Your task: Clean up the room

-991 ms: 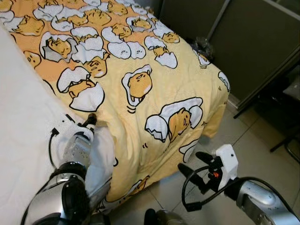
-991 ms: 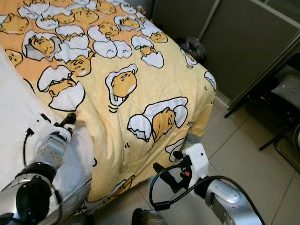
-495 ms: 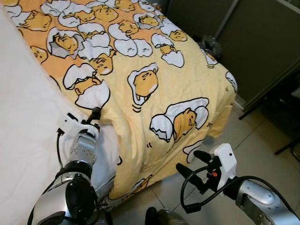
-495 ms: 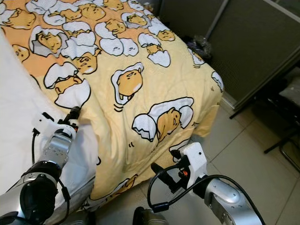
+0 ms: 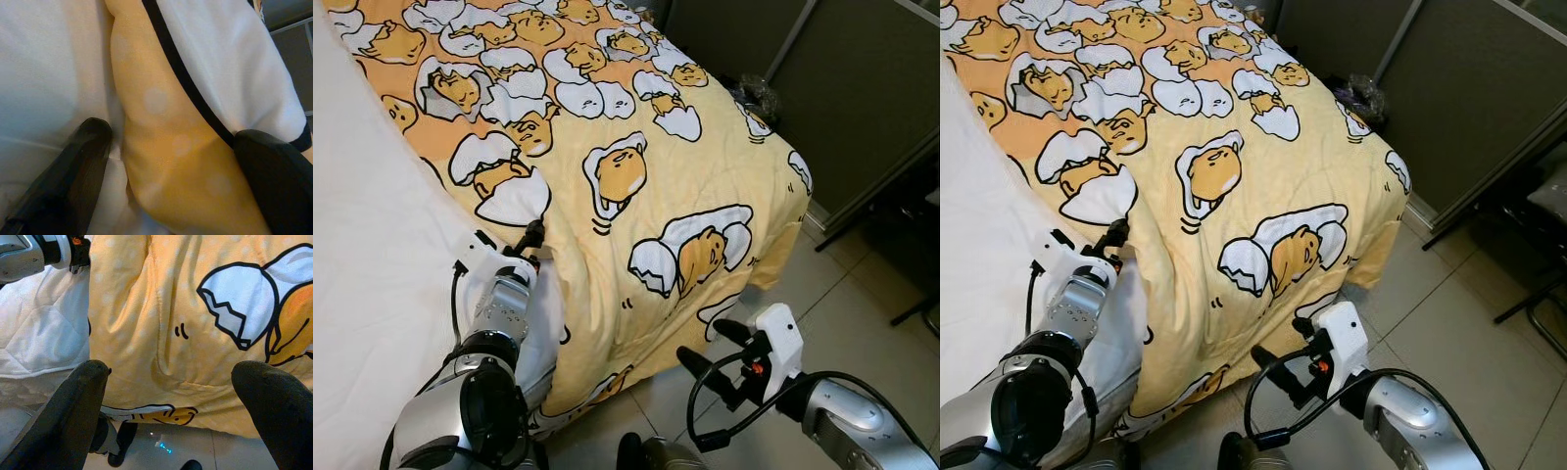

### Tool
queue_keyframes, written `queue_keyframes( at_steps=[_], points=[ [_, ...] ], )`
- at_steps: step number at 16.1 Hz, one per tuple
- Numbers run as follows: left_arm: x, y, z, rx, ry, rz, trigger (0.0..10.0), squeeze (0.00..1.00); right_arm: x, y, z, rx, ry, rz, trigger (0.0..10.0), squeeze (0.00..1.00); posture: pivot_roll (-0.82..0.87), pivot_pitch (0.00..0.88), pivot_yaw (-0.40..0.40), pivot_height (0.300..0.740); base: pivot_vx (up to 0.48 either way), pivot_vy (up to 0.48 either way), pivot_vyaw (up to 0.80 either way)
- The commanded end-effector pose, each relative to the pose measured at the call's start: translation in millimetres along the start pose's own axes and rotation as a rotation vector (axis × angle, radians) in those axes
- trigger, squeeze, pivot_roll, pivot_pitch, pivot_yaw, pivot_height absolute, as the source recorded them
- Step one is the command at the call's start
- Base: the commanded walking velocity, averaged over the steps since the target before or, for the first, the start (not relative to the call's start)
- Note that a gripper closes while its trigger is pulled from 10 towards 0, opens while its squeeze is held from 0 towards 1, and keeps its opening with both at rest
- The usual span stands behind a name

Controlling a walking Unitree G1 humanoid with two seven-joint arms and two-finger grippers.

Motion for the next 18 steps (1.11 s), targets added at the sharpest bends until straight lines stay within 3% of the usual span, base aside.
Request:
queue_keyframes(
  at_steps=[1,2,4,6,11,18],
  points=[
    [17.7,-0.5,-26.9,-0.111,0.008,-0.049,10.0,0.0,1.0,-4.4,0.9,-0.001,-0.012,-0.002,10.0,0.16,-0.23,0.135,-0.188,0.74,0.0,0.0,0.0],
    [16.3,-1.8,-31.5,-0.133,0.03,-0.046,10.0,0.0,0.6,-4.5,0.9,-0.002,-0.012,0.0,10.0,0.16,-0.23,0.136,-0.189,0.74,0.0,0.0,0.0],
    [8.1,-5.9,-40.0,-0.164,0.018,-0.027,0.0,0.0,-0.5,-2.1,0.4,-0.006,-0.009,0.01,10.0,0.16,-0.22,0.136,-0.193,0.74,0.0,0.0,0.0],
    [3.9,-7.5,-42.2,-0.164,-0.012,-0.009,0.0,0.0,-0.5,-0.6,1.0,-0.007,-0.009,0.013,10.0,0.16,-0.22,0.139,-0.203,0.74,0.0,0.0,0.0],
    [9.8,-7.6,-46.1,-0.16,-0.05,-0.023,0.0,0.0,1.2,-1.1,3.9,-0.008,-0.014,0.012,10.0,0.16,-0.23,0.14,-0.213,0.74,0.0,0.0,0.0],
    [12.1,-5.0,-37.6,-0.102,-0.12,-0.017,0.0,0.0,0.7,2.3,3.4,-0.013,-0.011,0.017,10.0,0.16,-0.21,0.136,-0.225,0.74,0.0,0.0,0.0]
  ],
)
Point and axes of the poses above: a point about 5 cm out from each wrist's last joint towards the gripper, its own y axis pointing out of the wrist towards the gripper, its own z axis along the axis of the wrist's last joint, x = y × z, the point moved 2 cm from there along y, pointing out of the wrist towards the gripper, and after that the axes turned 7 degrees about y, right-handed, at the moved point
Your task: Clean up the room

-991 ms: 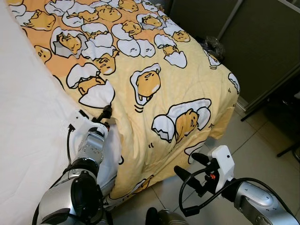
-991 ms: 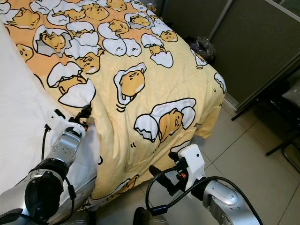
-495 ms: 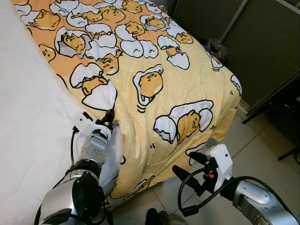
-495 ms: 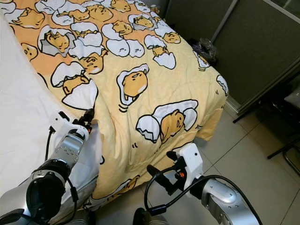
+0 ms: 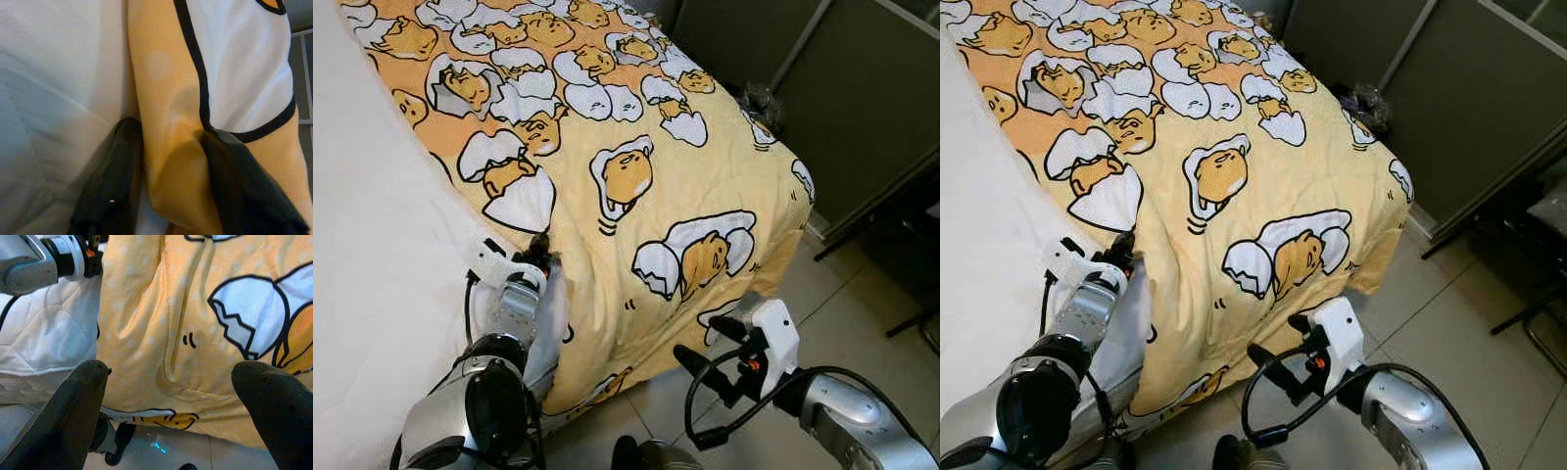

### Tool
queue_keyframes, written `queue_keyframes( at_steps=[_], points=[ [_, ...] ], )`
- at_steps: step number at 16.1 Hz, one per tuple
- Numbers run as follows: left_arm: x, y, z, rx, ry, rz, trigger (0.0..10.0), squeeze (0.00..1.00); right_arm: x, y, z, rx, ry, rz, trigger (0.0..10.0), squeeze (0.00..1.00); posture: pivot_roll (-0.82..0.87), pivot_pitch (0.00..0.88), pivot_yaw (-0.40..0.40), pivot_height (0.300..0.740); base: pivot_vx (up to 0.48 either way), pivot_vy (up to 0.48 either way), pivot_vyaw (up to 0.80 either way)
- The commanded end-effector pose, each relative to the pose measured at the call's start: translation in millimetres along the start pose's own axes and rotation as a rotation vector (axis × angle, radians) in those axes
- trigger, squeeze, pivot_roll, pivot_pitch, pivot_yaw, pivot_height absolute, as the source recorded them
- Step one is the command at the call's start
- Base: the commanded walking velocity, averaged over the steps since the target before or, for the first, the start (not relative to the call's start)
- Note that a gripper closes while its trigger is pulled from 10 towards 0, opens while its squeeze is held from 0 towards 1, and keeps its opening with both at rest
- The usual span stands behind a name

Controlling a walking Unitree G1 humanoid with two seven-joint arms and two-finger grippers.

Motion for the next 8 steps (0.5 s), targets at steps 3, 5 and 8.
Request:
queue_keyframes(
  at_steps=[3,5,8],
  points=[
    [5.3,-1.7,-16.9,-0.055,0.027,-0.015,0.0,0.0,7.5,-1.0,-0.6,-0.012,0.012,-0.015,10.0,0.16,-0.18,0.119,-0.226,0.74,0.0,0.0,0.0],
    [3.6,-0.6,-8.5,-0.036,0.064,-0.016,0.0,0.0,14.7,1.8,2.8,-0.001,0.011,-0.026,10.0,0.16,-0.15,0.102,-0.224,0.74,0.0,0.0,0.0],
    [1.0,1.0,6.8,0.015,0.06,-0.011,0.0,0.0,18.6,11.8,9.6,0.023,0.001,-0.018,10.0,0.16,-0.12,0.073,-0.213,0.74,0.0,0.0,0.0]
  ],
)
Point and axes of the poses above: a point about 5 cm out from each wrist's last joint towards the gripper, its own y axis pointing out of the wrist towards the gripper, its own z axis along the axis of the wrist's last joint, x = y × z, the point moved 2 cm from there along y, pointing out of the wrist towards the gripper, and after that the axes turned 7 degrees about y, right-handed, at the moved point
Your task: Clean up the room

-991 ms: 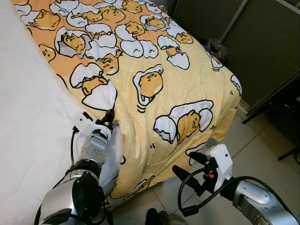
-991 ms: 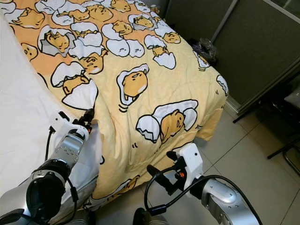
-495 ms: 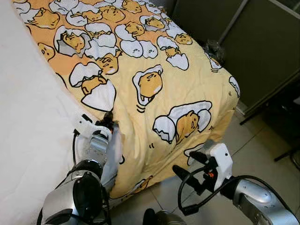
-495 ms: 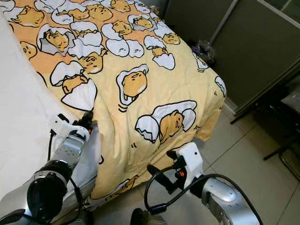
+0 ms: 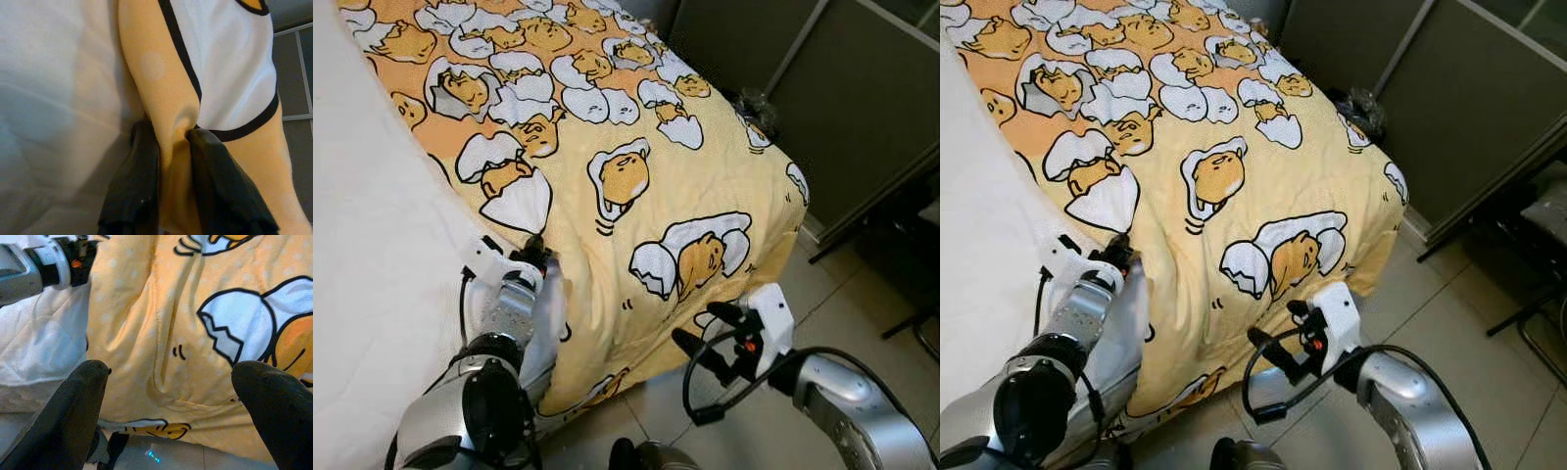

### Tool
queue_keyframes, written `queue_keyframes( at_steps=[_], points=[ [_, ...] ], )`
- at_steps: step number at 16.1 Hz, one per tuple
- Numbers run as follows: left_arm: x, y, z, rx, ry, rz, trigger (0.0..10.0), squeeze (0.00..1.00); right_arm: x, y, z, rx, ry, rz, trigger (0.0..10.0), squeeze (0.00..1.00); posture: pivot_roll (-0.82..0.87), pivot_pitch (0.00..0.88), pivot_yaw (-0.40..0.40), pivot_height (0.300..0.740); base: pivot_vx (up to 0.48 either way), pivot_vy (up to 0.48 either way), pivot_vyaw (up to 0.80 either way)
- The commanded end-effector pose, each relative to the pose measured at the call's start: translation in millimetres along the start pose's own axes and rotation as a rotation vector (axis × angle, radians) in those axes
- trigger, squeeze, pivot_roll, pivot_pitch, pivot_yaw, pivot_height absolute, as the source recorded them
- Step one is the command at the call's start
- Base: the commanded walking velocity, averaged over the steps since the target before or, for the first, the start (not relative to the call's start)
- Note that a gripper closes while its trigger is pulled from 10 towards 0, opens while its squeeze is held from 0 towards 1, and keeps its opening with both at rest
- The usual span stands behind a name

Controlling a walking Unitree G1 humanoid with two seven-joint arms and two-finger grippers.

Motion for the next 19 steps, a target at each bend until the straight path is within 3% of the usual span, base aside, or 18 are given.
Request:
queue_keyframes(
  at_steps=[1,4,5,8,10,11,12,14,16,17,18,19],
  points=[
    [4.8,0.3,-3.4,-0.006,0.001,-0.014,0.0,0.0,5.7,-2.5,1.6,0.008,-0.007,-0.016,10.0,0.16,-0.12,0.073,-0.213,0.74,0.0,0.0,0.0],
    [0.7,0.6,7.0,0.014,0.091,-0.013,0.0,0.0,5.6,3.6,11.1,0.037,-0.017,-0.014,10.0,0.16,-0.1,0.059,-0.199,0.74,0.0,0.0,0.0],
    [-0.6,0.8,16.8,0.025,0.226,-0.022,0.0,0.0,4.5,4.2,12.8,0.043,-0.018,-0.015,10.0,0.16,-0.1,0.055,-0.192,0.74,0.0,0.0,0.0],
    [-9.8,-0.1,42.8,0.059,0.394,0.005,0.0,0.0,5.2,5.0,12.7,0.05,-0.019,-0.021,10.0,0.16,-0.09,0.051,-0.179,0.74,0.0,0.0,0.0],
    [-25.9,-4.8,68.8,0.072,0.553,0.068,0.0,0.0,7.5,7.7,12.0,0.055,-0.019,-0.024,10.0,0.16,-0.07,0.043,-0.172,0.74,0.0,0.0,0.0],
    [-28.8,-5.8,73.1,0.066,0.596,0.078,0.0,0.0,7.4,9.4,11.8,0.056,-0.019,-0.022,10.0,0.16,-0.07,0.038,-0.173,0.74,0.0,0.0,0.0],
    [-29.8,-6.6,75.6,0.064,0.627,0.084,0.0,0.0,7.5,10.3,11.6,0.056,-0.019,-0.02,10.0,0.16,-0.07,0.038,-0.173,0.74,0.0,0.0,0.0],
    [-43.5,-10.5,82.5,0.027,0.797,0.142,0.0,0.0,9.5,12.6,10.7,0.055,-0.019,-0.017,10.0,0.16,-0.06,0.03,-0.171,0.74,0.0,0.0,0.0],
    [-52.7,-14.5,86.7,0.008,0.889,0.166,0.0,0.0,11.2,13.1,10.3,0.055,-0.02,-0.018,10.0,0.16,-0.06,0.023,-0.169,0.74,0.0,0.0,0.0],
    [-63.3,-19.2,88.7,-0.036,1.006,0.184,0.0,0.0,13.1,13.6,9.4,0.056,-0.021,-0.02,10.0,0.16,-0.06,0.017,-0.166,0.74,0.0,0.0,0.0],
    [-64.9,-20.2,85.5,-0.058,1.05,0.173,0.0,0.0,13.4,13.7,9.0,0.057,-0.021,-0.02,10.0,0.16,-0.06,0.014,-0.165,0.74,0.0,0.0,0.0],
    [-69.2,-22.8,71.8,-0.145,1.116,0.135,0.0,0.0,13.9,13.8,8.2,0.058,-0.021,-0.021,10.0,0.16,-0.06,0.009,-0.159,0.74,0.0,0.0,0.0]
  ],
)
Point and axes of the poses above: a point about 5 cm out from each wrist's last joint towards the gripper, its own y axis pointing out of the wrist towards the gripper, its own z axis along the axis of the wrist's last joint, x = y × z, the point moved 2 cm from there along y, pointing out of the wrist towards the gripper, and after that the axes turned 7 degrees about y, right-handed, at the moved point
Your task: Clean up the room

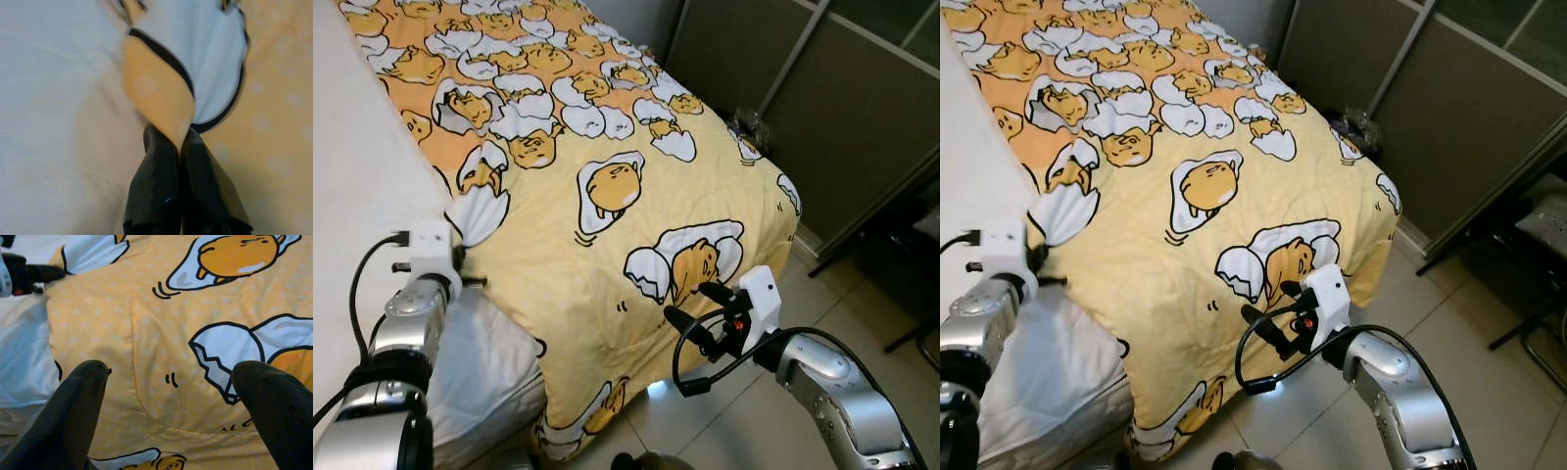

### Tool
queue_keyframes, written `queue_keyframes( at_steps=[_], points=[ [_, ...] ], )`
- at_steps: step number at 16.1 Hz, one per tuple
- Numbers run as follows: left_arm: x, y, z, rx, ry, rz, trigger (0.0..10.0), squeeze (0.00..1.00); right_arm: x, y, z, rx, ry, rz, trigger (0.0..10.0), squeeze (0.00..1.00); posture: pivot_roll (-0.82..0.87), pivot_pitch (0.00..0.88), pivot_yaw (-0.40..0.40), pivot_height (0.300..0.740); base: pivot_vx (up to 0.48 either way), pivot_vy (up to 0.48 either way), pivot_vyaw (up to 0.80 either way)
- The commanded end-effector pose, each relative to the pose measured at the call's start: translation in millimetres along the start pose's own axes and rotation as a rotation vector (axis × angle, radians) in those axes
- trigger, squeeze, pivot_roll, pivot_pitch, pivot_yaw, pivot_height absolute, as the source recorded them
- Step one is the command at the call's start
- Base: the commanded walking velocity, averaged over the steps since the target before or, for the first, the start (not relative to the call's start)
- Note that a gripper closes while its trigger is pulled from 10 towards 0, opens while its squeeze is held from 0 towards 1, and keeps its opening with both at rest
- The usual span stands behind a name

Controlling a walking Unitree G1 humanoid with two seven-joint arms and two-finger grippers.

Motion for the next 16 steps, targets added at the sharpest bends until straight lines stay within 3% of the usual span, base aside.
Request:
queue_keyframes(
  at_steps=[1,4,6,8,10,11,13,16],
  points=[
    [13.7,-3.1,-18.8,-0.086,0.069,-0.087,0.0,0.0,6.2,-4.2,1.5,0.005,-0.019,-0.021,10.0,0.16,-0.06,0.007,-0.158,0.74,0.0,0.0,0.0],
    [40.4,-13.3,-45.9,-0.152,0.231,-0.242,0.0,0.0,9.1,-6.3,-1.0,0.005,-0.018,-0.03,10.0,0.16,-0.06,0.001,-0.153,0.74,0.0,0.0,0.0],
    [42.6,-16.6,-52.3,-0.163,0.341,-0.265,0.0,0.0,8.9,-6.2,-1.7,0.008,-0.018,-0.032,10.0,0.16,-0.06,0.0,-0.151,0.74,0.0,0.0,0.0],
    [27.6,-17.9,-59.0,-0.188,0.541,-0.237,0.0,0.0,8.3,-5.5,-2.6,0.013,-0.016,-0.033,10.0,0.16,-0.06,0.0,-0.151,0.74,0.0,0.0,0.0],
    [11.2,-19.2,-62.0,-0.212,0.649,-0.198,0.0,0.0,7.6,-4.6,-2.5,0.016,-0.016,-0.032,10.0,0.16,-0.06,0.001,-0.15,0.74,0.0,0.0,0.0],
    [2.7,-19.8,-63.1,-0.224,0.687,-0.177,0.0,0.0,7.8,-4.6,-2.4,0.017,-0.017,-0.033,10.0,0.16,-0.06,0.002,-0.149,0.74,0.0,0.0,0.0],
    [-1.1,-18.6,-61.4,-0.232,0.641,-0.166,0.0,0.0,8.3,-4.1,-1.7,0.021,-0.016,-0.037,10.0,0.16,-0.06,0.01,-0.147,0.74,0.0,0.0,0.0],
    [-0.9,-18.3,-63.4,-0.21,0.929,-0.151,0.0,0.0,8.9,-5.2,-1.1,0.032,-0.013,-0.05,10.0,0.16,-0.07,0.015,-0.142,0.74,0.0,0.0,0.0]
  ],
)
Point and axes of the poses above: a point about 5 cm out from each wrist's last joint towards the gripper, its own y axis pointing out of the wrist towards the gripper, its own z axis along the axis of the wrist's last joint, x = y × z, the point moved 2 cm from there along y, pointing out of the wrist towards the gripper, and after that the axes turned 7 degrees about y, right-handed, at the moved point
